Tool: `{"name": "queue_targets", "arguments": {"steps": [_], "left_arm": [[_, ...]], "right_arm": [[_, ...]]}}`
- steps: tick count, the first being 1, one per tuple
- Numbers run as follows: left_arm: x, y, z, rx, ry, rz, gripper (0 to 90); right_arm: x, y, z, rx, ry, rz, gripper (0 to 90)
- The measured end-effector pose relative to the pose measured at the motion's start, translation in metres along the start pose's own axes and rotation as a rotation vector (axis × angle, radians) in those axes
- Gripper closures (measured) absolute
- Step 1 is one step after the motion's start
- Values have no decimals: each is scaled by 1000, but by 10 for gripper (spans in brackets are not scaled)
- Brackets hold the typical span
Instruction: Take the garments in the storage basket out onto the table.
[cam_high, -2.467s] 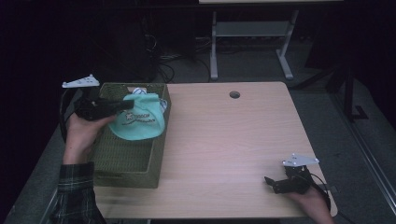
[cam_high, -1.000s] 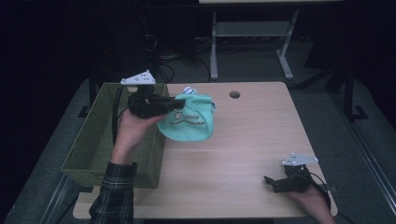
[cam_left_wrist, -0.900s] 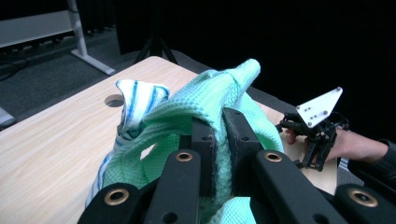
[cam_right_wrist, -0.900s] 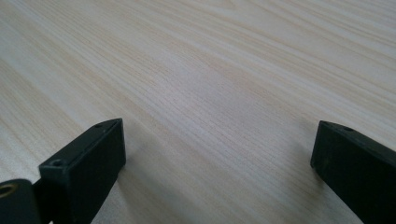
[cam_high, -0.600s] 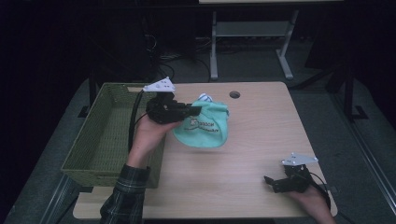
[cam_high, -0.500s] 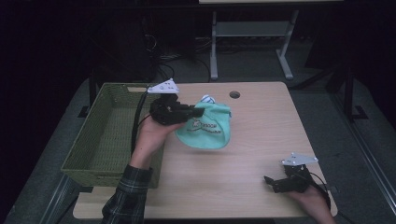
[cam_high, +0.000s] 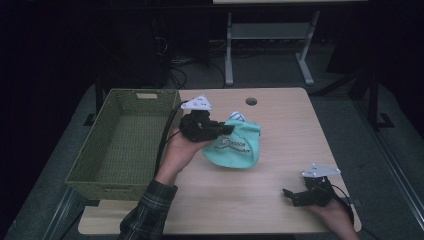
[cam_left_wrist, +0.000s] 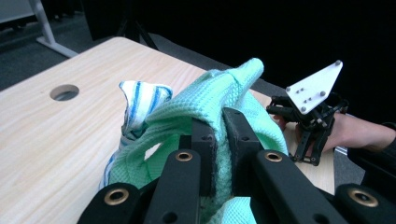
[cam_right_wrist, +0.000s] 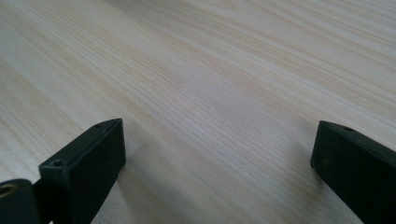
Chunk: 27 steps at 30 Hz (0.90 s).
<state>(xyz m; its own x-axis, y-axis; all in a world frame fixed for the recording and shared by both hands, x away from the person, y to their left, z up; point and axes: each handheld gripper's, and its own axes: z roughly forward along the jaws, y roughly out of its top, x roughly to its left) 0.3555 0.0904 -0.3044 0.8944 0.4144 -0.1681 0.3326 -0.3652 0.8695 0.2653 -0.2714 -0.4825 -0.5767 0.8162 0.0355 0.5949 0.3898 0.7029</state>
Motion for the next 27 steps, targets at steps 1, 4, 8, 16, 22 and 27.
{"name": "queue_targets", "arguments": {"steps": [1,4,8,16,22,27], "left_arm": [[0,-2,3,3,-2,1,830],[-3,-6,11,9,-6,4,830],[-6,-13,21,31,-9,20,830],[-13,-26,39,64,-18,31,829],[-16,-38,54,108,-17,51,829],[-19,-46,64,141,-26,77,828]], "right_arm": [[0,0,0,0,0,0,26],[0,0,0,0,0,0,26],[0,0,0,-1,0,-2,26],[0,0,0,-1,-2,-3,26],[-1,0,0,-3,-2,-7,26],[-1,0,0,-3,-2,-7,26]]}}
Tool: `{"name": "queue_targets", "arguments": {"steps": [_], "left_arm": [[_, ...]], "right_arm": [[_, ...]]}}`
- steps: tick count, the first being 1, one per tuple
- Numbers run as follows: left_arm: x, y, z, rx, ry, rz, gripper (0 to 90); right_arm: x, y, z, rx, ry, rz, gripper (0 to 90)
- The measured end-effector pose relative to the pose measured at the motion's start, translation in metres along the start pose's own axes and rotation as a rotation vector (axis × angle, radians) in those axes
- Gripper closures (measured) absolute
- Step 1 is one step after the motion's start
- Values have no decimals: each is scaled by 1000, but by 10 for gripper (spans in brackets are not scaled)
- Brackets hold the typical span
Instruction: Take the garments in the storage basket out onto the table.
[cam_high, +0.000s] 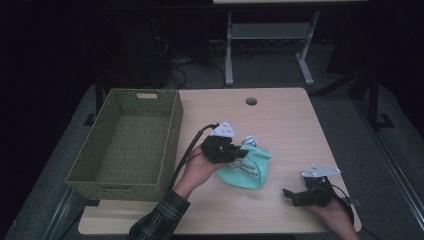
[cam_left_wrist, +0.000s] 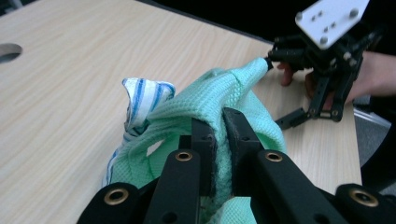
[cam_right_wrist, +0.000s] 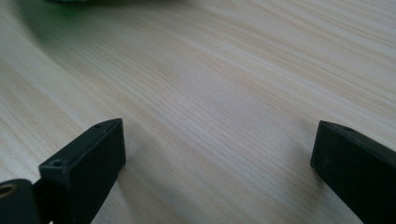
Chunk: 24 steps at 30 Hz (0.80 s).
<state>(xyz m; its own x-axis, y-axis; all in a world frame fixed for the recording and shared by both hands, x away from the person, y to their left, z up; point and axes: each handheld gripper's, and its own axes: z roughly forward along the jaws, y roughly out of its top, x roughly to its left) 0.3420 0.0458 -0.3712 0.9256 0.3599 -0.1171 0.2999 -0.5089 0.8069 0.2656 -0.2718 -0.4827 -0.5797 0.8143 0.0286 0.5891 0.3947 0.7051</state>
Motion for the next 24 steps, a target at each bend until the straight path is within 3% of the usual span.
{"name": "queue_targets", "arguments": {"steps": [9,24], "left_arm": [[-6,-18,20,66,-24,23,826],[-6,-43,44,161,-41,0,812]], "right_arm": [[0,0,0,0,1,0,26],[0,0,0,1,2,2,26]]}}
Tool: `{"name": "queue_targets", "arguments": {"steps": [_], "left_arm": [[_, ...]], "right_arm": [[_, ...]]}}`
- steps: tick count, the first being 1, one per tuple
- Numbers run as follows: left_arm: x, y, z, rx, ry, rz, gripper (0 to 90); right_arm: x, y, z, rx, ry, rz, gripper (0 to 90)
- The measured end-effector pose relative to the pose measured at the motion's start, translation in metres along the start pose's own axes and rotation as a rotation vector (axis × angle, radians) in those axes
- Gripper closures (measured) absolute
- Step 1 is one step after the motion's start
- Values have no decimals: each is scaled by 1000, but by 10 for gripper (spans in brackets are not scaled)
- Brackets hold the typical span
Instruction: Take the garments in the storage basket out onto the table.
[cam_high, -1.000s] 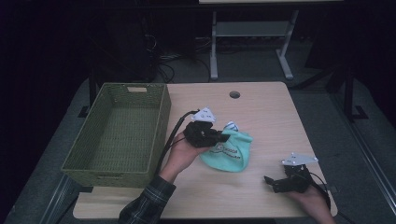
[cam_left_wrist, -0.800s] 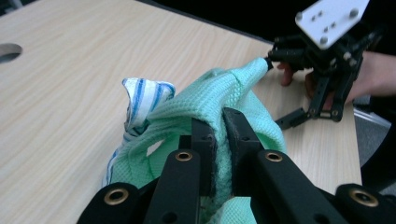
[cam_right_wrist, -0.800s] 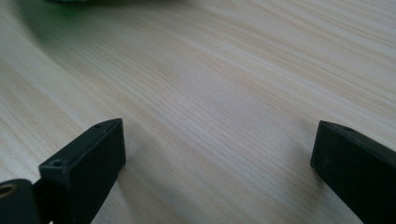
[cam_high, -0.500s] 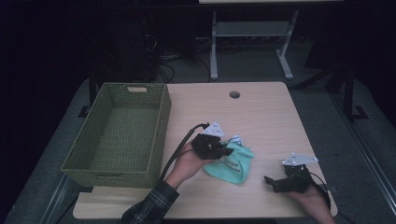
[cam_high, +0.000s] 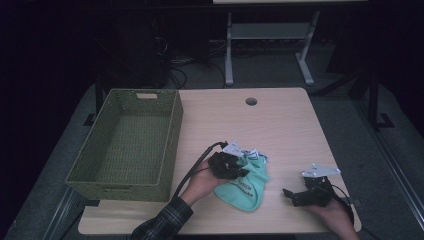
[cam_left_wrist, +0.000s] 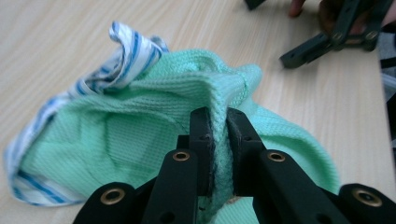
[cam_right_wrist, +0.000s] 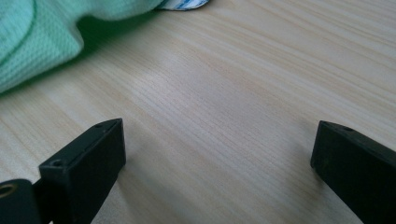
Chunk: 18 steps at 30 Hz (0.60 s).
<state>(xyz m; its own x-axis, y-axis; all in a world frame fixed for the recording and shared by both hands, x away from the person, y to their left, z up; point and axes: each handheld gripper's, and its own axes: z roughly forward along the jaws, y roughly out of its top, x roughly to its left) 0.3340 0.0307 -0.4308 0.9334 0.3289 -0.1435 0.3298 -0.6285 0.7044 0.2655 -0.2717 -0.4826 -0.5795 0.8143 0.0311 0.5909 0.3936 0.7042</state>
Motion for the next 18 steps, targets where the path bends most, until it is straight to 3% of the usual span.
{"name": "queue_targets", "arguments": {"steps": [12,18], "left_arm": [[6,-13,22,77,2,-24,796],[4,-13,25,94,-5,0,742]], "right_arm": [[0,0,0,-1,0,-1,26],[0,0,0,-1,0,-1,26]]}}
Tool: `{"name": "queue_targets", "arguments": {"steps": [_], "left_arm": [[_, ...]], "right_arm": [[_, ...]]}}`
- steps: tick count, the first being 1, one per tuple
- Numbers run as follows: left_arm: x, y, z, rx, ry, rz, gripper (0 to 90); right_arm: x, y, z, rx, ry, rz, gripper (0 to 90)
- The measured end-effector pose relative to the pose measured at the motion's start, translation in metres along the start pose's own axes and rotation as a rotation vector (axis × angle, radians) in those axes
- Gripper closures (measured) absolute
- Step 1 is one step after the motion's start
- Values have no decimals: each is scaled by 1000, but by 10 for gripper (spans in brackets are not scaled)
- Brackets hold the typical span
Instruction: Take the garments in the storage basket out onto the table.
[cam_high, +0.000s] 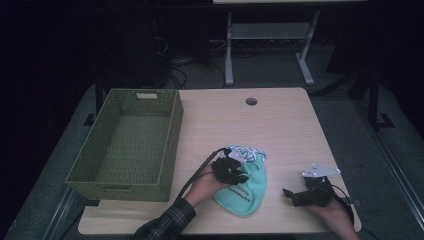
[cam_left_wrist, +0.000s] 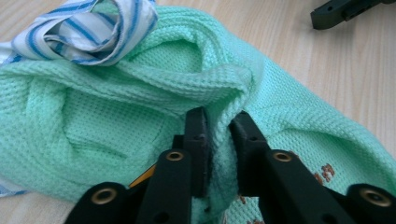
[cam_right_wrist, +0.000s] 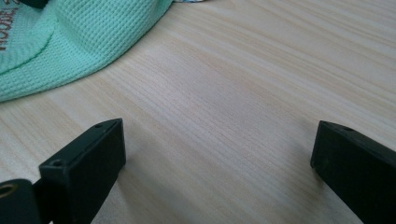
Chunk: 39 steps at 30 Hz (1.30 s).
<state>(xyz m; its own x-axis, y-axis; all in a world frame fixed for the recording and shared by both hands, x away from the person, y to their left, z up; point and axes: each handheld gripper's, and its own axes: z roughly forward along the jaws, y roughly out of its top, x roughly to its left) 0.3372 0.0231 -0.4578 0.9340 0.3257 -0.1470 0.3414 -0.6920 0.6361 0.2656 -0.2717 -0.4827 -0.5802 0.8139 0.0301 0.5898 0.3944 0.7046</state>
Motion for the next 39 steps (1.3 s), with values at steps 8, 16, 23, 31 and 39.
{"name": "queue_targets", "arguments": {"steps": [8,16,23,31,39], "left_arm": [[-4,8,-17,-38,26,-3,457],[-3,6,-48,-72,39,-2,433],[-7,-9,-69,-94,75,-30,532],[-15,-30,-76,-96,101,-48,813],[-24,-48,-69,-7,135,-50,894]], "right_arm": [[0,0,0,0,1,2,26],[0,0,0,0,0,1,26],[0,0,0,0,0,1,26],[0,0,0,0,0,1,26],[0,0,0,0,0,0,26]]}}
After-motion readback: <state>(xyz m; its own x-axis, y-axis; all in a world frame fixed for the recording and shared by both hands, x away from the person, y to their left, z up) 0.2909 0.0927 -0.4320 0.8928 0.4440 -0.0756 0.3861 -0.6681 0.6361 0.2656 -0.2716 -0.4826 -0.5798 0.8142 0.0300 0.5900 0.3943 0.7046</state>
